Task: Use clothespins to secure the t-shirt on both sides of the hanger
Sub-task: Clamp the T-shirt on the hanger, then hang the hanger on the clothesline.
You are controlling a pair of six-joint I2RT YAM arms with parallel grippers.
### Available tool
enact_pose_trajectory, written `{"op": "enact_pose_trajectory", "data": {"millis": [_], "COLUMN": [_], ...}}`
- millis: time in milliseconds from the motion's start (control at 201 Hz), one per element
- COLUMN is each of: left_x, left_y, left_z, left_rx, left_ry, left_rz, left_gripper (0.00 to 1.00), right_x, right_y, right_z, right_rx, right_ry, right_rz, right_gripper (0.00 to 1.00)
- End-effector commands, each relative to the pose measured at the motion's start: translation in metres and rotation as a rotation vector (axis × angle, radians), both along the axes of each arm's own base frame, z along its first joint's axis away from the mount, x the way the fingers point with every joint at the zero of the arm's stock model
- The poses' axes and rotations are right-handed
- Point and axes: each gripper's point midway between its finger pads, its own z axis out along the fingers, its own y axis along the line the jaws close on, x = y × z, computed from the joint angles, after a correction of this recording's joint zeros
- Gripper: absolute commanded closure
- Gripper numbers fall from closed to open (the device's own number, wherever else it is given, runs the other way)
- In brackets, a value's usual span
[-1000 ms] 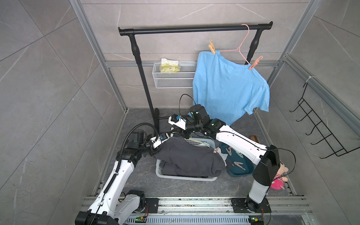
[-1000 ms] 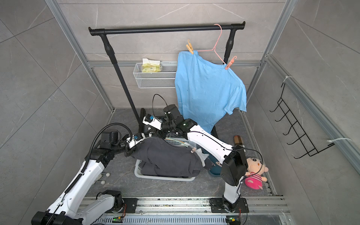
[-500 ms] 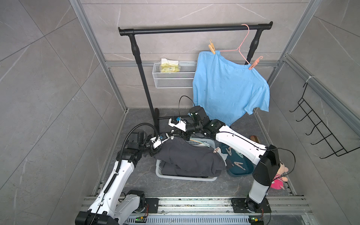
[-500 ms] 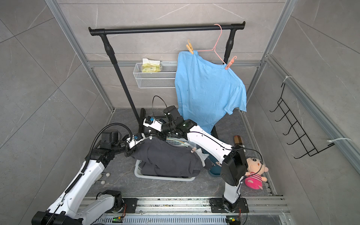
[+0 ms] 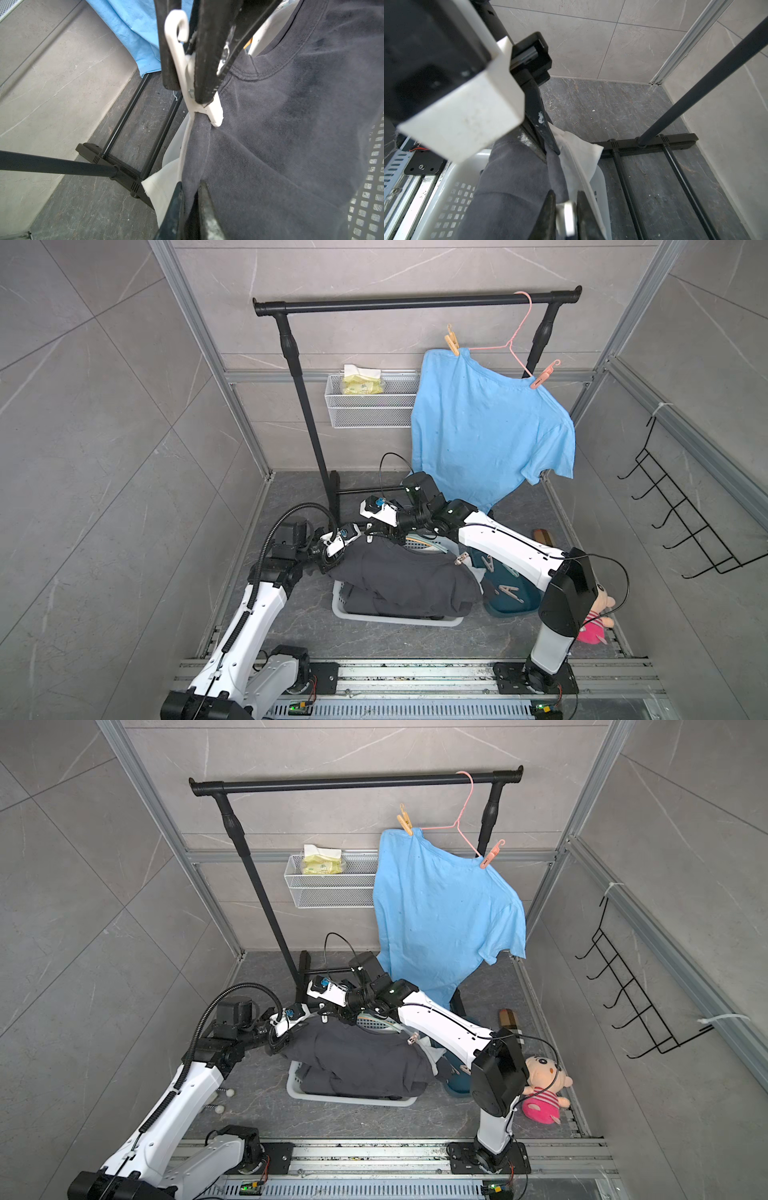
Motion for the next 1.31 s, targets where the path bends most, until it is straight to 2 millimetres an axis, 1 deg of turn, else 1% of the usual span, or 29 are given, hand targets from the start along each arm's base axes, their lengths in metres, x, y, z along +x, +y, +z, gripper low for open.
{"op": "enact_pose_trajectory", "data": {"millis": [0, 75, 109, 169, 189, 239, 309, 353, 393, 448, 567, 662, 727, 786, 851, 911, 956, 1025, 1095, 1120, 1125, 1135, 1179, 1234, 1304], "left_x": [-0.002, -0.002, -0.002, -0.002, -0.001, 0.0, 0.0, 0.0, 0.0, 0.0, 0.001, 0.002, 0.002, 0.003, 0.004, 0.005, 0.005, 0.004, 0.002, 0.001, 0.001, 0.001, -0.001, -0.001, -0.002], "left_y": [-0.013, -0.013, -0.013, -0.013, -0.013, -0.012, -0.01, -0.01, -0.01, -0.009, -0.009, -0.007, -0.007, -0.006, -0.005, -0.004, -0.003, -0.002, -0.001, -0.001, -0.001, -0.001, -0.001, -0.001, -0.001], "left_z": [0.036, 0.037, 0.037, 0.037, 0.036, 0.036, 0.035, 0.035, 0.035, 0.035, 0.035, 0.036, 0.039, 0.044, 0.05, 0.057, 0.062, 0.067, 0.07, 0.071, 0.071, 0.071, 0.074, 0.075, 0.078], "left_rx": [-0.108, -0.114, -0.113, -0.109, -0.106, -0.102, -0.093, -0.091, -0.089, -0.086, -0.079, -0.07, -0.074, -0.085, -0.099, -0.107, -0.117, -0.123, -0.128, -0.13, -0.131, -0.131, -0.134, -0.138, -0.141], "left_ry": [-0.083, -0.089, -0.093, -0.097, -0.096, -0.1, -0.104, -0.106, -0.11, -0.111, -0.118, -0.13, -0.152, -0.178, -0.213, -0.247, -0.27, -0.296, -0.318, -0.326, -0.327, -0.331, -0.348, -0.362, -0.371], "left_rz": [-0.047, -0.046, -0.046, -0.045, -0.042, -0.038, -0.031, -0.03, -0.031, -0.028, -0.028, -0.021, -0.019, -0.008, 0.003, 0.013, 0.024, 0.033, 0.035, 0.034, 0.034, 0.033, 0.03, 0.032, 0.031], "left_gripper": [1.0, 1.0, 1.0, 1.0, 1.0, 1.0, 1.0, 1.0, 1.0, 1.0, 1.0, 1.0, 1.0, 1.0, 1.0, 1.0, 1.0, 1.0, 1.0, 1.0, 1.0, 1.0, 1.0, 1.0, 1.0], "right_x": [0.003, 0.007, 0.008, 0.007, 0.006, 0.005, 0.005, 0.006, 0.006, 0.006, 0.003, -0.005, -0.005, 0.0, 0.008, 0.017, 0.019, 0.019, 0.015, 0.014, 0.013, 0.013, 0.009, 0.004, -0.006], "right_y": [0.002, 0.001, 0.001, 0.001, 0.0, -0.001, -0.005, -0.007, -0.009, -0.012, -0.018, -0.026, -0.037, -0.052, -0.076, -0.105, -0.125, -0.159, -0.193, -0.204, -0.206, -0.207, -0.227, -0.249, -0.273], "right_z": [-0.022, -0.024, -0.021, -0.015, -0.013, -0.007, 0.002, 0.008, 0.013, 0.021, 0.05, 0.084, 0.107, 0.129, 0.15, 0.163, 0.165, 0.159, 0.146, 0.139, 0.14, 0.136, 0.125, 0.116, 0.104], "right_rx": [-0.042, -0.055, -0.054, -0.049, -0.048, -0.043, -0.036, -0.031, -0.025, -0.014, 0.04, 0.097, 0.134, 0.17, 0.205, 0.215, 0.206, 0.176, 0.152, 0.143, 0.146, 0.141, 0.134, 0.141, 0.159], "right_ry": [-0.029, -0.041, -0.045, -0.042, -0.042, -0.047, -0.067, -0.083, -0.095, -0.109, -0.13, -0.134, -0.137, -0.137, -0.129, -0.114, -0.098, -0.062, -0.005, 0.018, 0.019, 0.03, 0.062, 0.096, 0.144], "right_rz": [-0.003, -0.017, -0.021, -0.025, -0.023, -0.027, -0.043, -0.053, -0.063, -0.079, -0.107, -0.133, -0.199, -0.308, -0.463, -0.632, -0.727, -0.856, -0.956, -0.987, -0.992, -0.999, -1.05, -1.112, -1.156], "right_gripper": [1.0, 1.0, 1.0, 0.92, 0.88, 0.74, 0.62, 0.53, 0.48, 0.43, 0.37, 0.32, 0.31, 0.31, 0.31, 0.31, 0.31, 0.31, 0.31, 0.31, 0.31, 0.31, 0.3, 0.3, 0.24]}}
